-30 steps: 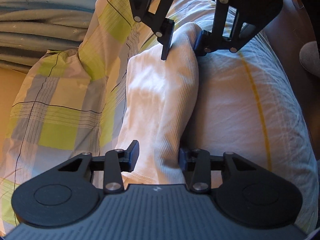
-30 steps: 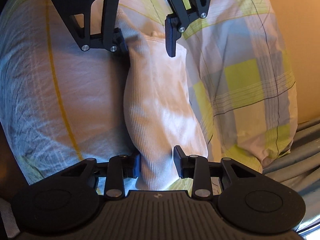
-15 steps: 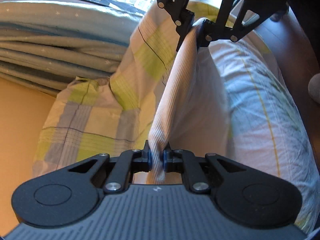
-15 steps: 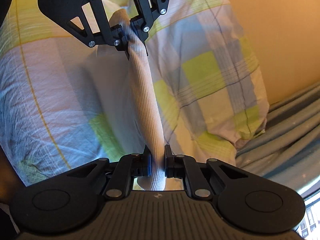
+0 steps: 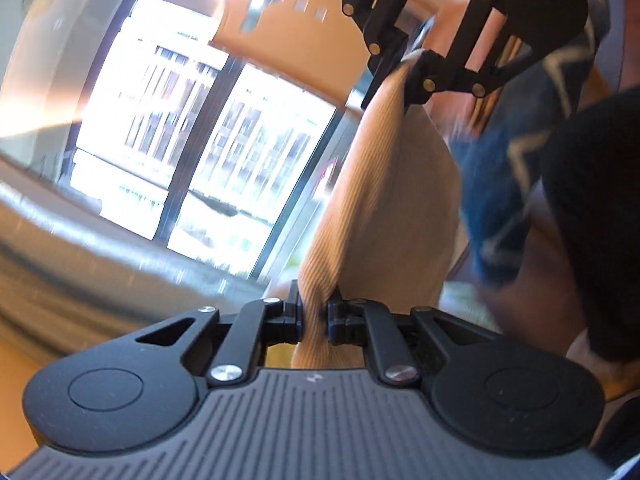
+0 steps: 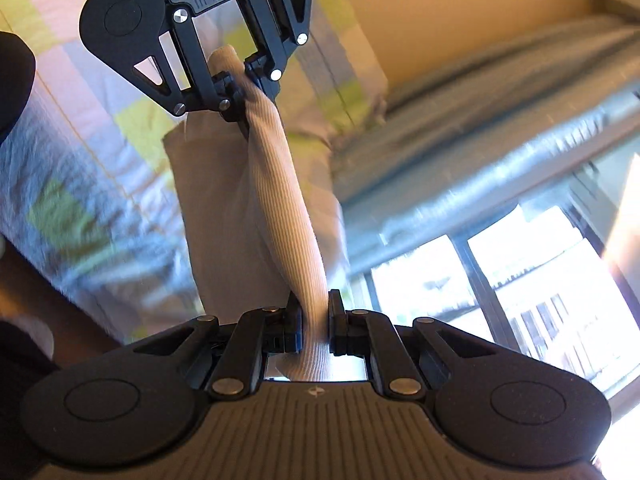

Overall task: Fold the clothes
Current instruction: 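Carry the folded tank top with both grippers onto the clothes stack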

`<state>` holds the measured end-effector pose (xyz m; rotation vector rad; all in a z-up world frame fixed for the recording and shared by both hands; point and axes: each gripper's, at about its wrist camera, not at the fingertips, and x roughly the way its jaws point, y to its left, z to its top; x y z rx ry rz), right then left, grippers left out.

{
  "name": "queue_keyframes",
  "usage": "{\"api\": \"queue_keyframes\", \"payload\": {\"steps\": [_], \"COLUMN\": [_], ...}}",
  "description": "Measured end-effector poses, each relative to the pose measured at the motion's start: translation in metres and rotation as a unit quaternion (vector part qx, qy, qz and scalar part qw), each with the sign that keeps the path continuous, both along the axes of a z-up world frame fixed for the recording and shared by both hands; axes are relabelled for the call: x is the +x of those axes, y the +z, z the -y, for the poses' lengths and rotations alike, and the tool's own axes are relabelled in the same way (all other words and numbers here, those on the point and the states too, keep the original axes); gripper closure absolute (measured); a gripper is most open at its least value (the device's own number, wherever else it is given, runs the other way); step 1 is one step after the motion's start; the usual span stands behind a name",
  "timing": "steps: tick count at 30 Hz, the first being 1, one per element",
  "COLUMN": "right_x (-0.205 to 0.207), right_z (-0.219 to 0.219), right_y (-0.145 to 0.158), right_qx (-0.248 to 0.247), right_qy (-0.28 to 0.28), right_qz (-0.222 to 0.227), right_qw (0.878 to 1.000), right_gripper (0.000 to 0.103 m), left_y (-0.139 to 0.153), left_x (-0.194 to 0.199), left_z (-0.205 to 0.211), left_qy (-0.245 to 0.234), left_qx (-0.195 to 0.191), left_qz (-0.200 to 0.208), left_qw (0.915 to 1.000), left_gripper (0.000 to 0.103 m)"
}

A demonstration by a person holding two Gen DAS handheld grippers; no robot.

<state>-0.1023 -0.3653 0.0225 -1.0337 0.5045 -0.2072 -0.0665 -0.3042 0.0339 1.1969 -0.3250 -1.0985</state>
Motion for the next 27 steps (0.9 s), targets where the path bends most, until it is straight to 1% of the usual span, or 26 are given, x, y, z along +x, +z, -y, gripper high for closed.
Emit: {"api": "queue_keyframes", "payload": {"steps": [2, 4, 8, 11, 13, 15, 17, 18, 19, 20, 21, 22, 23, 24, 25, 26, 27], "right_x": [-0.036, -0.075, -0.117, -0.131, -0.134, -0.135, -0.139, -0.14, -0.137, -0.139, -0.14, -0.142, -0.144, -0.144, -0.141, -0.141, -0.144], "right_z": [0.022, 0.044, 0.1, 0.152, 0.188, 0.221, 0.246, 0.254, 0.26, 0.263, 0.265, 0.268, 0.269, 0.27, 0.271, 0.271, 0.269], "right_y": [0.007, 0.012, 0.018, 0.018, 0.023, 0.03, 0.035, 0.035, 0.029, 0.016, 0.003, -0.013, -0.035, -0.06, -0.083, -0.101, -0.109], "right_qx": [0.0, 0.007, 0.014, 0.01, -0.004, -0.026, -0.055, -0.058, -0.056, -0.047, -0.038, -0.026, -0.006, 0.015, 0.029, 0.037, 0.036], "right_qy": [-0.048, -0.094, -0.169, -0.215, -0.24, -0.259, -0.272, -0.276, -0.277, -0.277, -0.277, -0.276, -0.274, -0.272, -0.271, -0.272, -0.272], "right_qz": [-0.003, -0.004, -0.009, -0.011, -0.003, 0.015, 0.039, 0.048, 0.05, 0.042, 0.035, 0.024, 0.002, -0.026, -0.054, -0.075, -0.078], "right_qw": [0.999, 0.996, 0.986, 0.976, 0.971, 0.965, 0.96, 0.958, 0.958, 0.959, 0.96, 0.96, 0.962, 0.962, 0.961, 0.959, 0.958], "right_gripper": [0.093, 0.093, 0.094, 0.094, 0.094, 0.094, 0.094, 0.094, 0.094, 0.093, 0.093, 0.093, 0.093, 0.093, 0.093, 0.095, 0.094], "left_y": [0.004, 0.005, 0.005, 0.007, 0.015, 0.022, 0.02, 0.01, -0.006, -0.024, -0.047, -0.072, -0.098, -0.12, -0.134, -0.144, -0.146], "left_x": [-0.023, -0.038, -0.058, -0.064, -0.066, -0.066, -0.064, -0.065, -0.066, -0.066, -0.064, -0.063, -0.064, -0.065, -0.066, -0.066, -0.063], "left_z": [0.029, 0.062, 0.141, 0.206, 0.247, 0.275, 0.295, 0.302, 0.307, 0.311, 0.312, 0.313, 0.314, 0.315, 0.314, 0.313, 0.313], "left_qy": [-0.049, -0.093, -0.159, -0.188, -0.195, -0.2, -0.207, -0.21, -0.212, -0.214, -0.214, -0.213, -0.213, -0.212, -0.21, -0.204, -0.198], "left_qx": [0.002, 0.008, 0.015, 0.009, -0.013, -0.04, -0.054, -0.049, -0.034, -0.016, 0.01, 0.037, 0.067, 0.088, 0.098, 0.094, 0.086], "left_qz": [-0.018, -0.022, -0.026, -0.016, -0.005, 0.002, 0.007, 0.005, -0.001, -0.006, -0.011, -0.016, -0.017, -0.013, -0.009, -0.009, -0.016], "left_qw": [0.9986, 0.9954, 0.9868, 0.982, 0.9807, 0.979, 0.9767, 0.9764, 0.9766, 0.9767, 0.9768, 0.9761, 0.9746, 0.9731, 0.9728, 0.9744, 0.9763], "left_gripper": [0.093, 0.093, 0.093, 0.093, 0.093, 0.093, 0.093, 0.093, 0.093, 0.093, 0.093, 0.093, 0.093, 0.092, 0.092, 0.092, 0.092]}}
